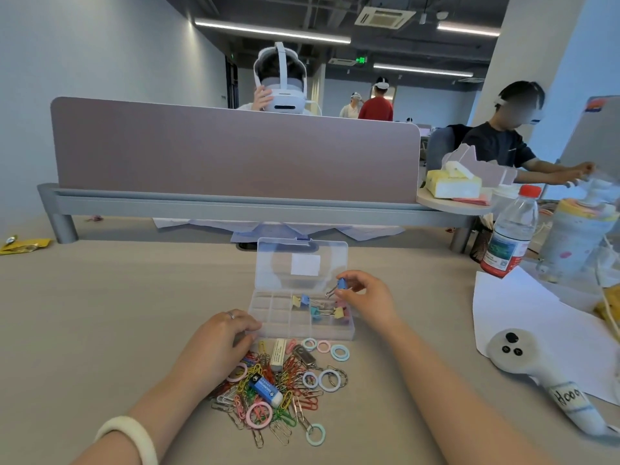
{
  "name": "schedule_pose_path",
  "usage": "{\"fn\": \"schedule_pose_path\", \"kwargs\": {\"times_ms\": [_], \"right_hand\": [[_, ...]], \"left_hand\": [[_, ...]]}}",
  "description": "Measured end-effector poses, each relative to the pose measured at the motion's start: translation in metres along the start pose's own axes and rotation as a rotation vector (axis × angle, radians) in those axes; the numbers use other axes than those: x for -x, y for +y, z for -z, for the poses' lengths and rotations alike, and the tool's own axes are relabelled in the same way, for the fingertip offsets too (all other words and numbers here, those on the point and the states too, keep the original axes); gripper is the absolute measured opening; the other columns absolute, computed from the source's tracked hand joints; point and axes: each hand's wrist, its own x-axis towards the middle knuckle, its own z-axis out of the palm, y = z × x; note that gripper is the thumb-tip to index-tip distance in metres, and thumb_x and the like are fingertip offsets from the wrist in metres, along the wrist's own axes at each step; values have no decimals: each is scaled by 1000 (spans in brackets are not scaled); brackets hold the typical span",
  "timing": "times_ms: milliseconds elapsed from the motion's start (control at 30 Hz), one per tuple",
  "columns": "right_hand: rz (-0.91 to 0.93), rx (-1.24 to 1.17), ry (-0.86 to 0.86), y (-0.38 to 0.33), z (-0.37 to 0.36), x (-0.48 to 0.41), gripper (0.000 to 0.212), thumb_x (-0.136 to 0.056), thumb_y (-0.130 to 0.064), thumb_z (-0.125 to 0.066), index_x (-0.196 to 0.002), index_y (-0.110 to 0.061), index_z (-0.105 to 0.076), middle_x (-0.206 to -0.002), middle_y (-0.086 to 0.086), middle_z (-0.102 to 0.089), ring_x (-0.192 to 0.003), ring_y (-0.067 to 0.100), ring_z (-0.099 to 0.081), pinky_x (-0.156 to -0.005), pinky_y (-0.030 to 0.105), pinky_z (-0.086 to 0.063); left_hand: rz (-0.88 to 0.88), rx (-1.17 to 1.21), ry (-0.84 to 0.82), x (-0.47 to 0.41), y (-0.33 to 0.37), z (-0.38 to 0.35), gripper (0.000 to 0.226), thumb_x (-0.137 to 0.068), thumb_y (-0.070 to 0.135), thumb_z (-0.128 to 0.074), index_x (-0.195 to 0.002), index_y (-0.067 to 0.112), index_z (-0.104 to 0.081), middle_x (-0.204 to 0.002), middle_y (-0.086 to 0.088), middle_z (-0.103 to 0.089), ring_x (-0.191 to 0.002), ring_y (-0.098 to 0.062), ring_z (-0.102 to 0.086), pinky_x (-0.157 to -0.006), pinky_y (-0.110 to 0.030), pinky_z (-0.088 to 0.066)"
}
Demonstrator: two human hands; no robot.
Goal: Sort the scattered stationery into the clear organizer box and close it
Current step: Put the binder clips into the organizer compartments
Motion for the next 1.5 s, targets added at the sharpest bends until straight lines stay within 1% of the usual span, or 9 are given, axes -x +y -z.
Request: {"fn": "schedule_pose_path", "kwargs": {"times_ms": [133,200,300,400,633,967,1200,1333,1500], "right_hand": [[-20,42,18,10,-16,-4,17,-74,-34,-71,-84,-45,-65,-92,-13,-59,-96,19,-56,-82,44,-52],[-25,49,37,10,-21,-5,16,-71,-39,-72,-81,-49,-64,-93,-15,-58,-102,21,-52,-88,48,-49],[-53,174,43,8,-21,-5,20,-74,-41,-69,-94,-38,-67,-105,-9,-55,-111,18,-42,-98,35,-36],[-76,293,27,6,-18,-3,26,-75,-45,-68,-99,-36,-66,-113,-8,-52,-113,18,-36,-88,28,-26],[-79,302,34,9,-15,0,30,-81,-44,-60,-108,-33,-64,-114,-9,-51,-112,17,-36,-85,26,-21],[3,274,91,8,-13,10,19,-87,-39,-54,-96,-31,-70,-102,-12,-52,-106,13,-36,-82,26,-19],[250,225,24,-8,-9,52,9,-82,-31,-63,-84,-28,-71,-91,-10,-59,-97,10,-42,-84,27,-24],[262,279,-101,-16,-4,73,7,-81,-32,-63,-83,-30,-70,-92,-8,-63,-99,8,-43,-87,30,-28],[283,329,-160,-26,-5,84,8,-81,-35,-62,-82,-29,-68,-75,-24,-51,-90,6,-43,-91,35,-36]], "left_hand": [[11,10,3,0,-2,-1,20,-85,14,-57,-102,17,-68,-103,8,-64,-92,-9,-57,-81,-20,-42],[11,7,6,-1,-2,-1,19,-85,14,-57,-100,17,-68,-102,9,-65,-92,-9,-58,-82,-21,-43],[9,7,3,-1,-3,-2,19,-84,13,-58,-99,17,-69,-100,10,-65,-91,-8,-58,-80,-19,-42],[10,14,0,-1,-2,-1,19,-84,12,-58,-98,17,-70,-100,11,-65,-89,-6,-58,-78,-15,-41],[9,18,-11,-1,0,0,20,-84,12,-57,-99,17,-69,-101,10,-65,-88,-5,-58,-74,-4,-34],[19,9,-15,1,4,2,21,-86,14,-56,-102,17,-69,-104,10,-65,-89,-4,-57,-72,-1,-32],[20,-70,62,3,13,7,22,-82,30,-62,-101,23,-68,-99,7,-63,-100,-15,-47,-84,-27,-35],[24,-114,13,7,33,7,22,-74,51,-62,-87,33,-67,-80,17,-54,-86,-9,-40,-74,-29,-27],[72,-245,-31,6,50,-3,34,-68,63,-59,-78,31,-58,-75,14,-57,-83,-11,-45,-73,-30,-31]]}}
